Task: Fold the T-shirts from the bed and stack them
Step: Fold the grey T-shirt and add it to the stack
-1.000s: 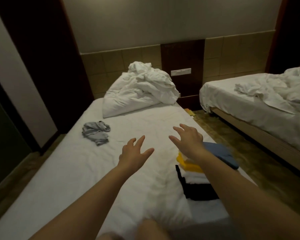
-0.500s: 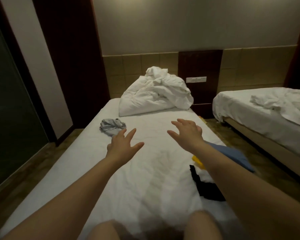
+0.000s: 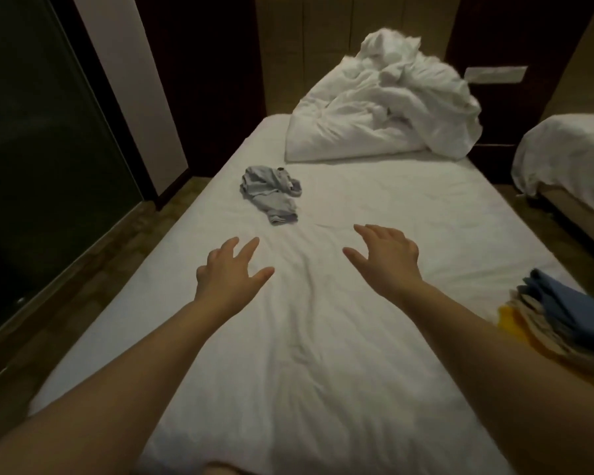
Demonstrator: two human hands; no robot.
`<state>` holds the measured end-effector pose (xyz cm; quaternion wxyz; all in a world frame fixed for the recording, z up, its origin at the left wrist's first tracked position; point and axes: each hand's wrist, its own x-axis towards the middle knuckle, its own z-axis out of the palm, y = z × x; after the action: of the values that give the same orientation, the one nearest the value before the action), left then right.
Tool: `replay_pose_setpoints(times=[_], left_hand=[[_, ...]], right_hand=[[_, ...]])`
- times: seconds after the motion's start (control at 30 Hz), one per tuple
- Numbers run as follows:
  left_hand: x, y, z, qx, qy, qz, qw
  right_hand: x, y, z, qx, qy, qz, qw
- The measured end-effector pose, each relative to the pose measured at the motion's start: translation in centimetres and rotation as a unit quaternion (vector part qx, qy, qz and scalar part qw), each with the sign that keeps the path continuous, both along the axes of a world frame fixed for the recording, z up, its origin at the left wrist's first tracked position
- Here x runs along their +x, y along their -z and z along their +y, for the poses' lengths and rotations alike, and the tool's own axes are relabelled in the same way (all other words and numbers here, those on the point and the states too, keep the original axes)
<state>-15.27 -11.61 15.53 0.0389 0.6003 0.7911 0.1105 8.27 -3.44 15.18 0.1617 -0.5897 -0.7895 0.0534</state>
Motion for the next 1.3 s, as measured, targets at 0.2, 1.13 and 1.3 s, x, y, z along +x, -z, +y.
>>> replay_pose_setpoints(times=[0.2, 1.13, 1.3], left_hand=[[-3.3, 4.4, 10.7, -0.039, -0.006, 0.0, 0.999], [-12.9, 26.1, 42.3, 0.164, 0.044, -0.059, 0.984], [-12.3, 24.3, 41.5, 0.138, 0.046, -0.13, 0.981]], right_hand=[[-6.4, 3.9, 11.0, -0.056, -0.031, 0.01, 0.998], [-20.3, 25.8, 39.8, -0.009, -0.054, 0.131, 0.99], [-19.7, 23.3, 38.6, -0.103, -0.048, 0.21, 0.971]])
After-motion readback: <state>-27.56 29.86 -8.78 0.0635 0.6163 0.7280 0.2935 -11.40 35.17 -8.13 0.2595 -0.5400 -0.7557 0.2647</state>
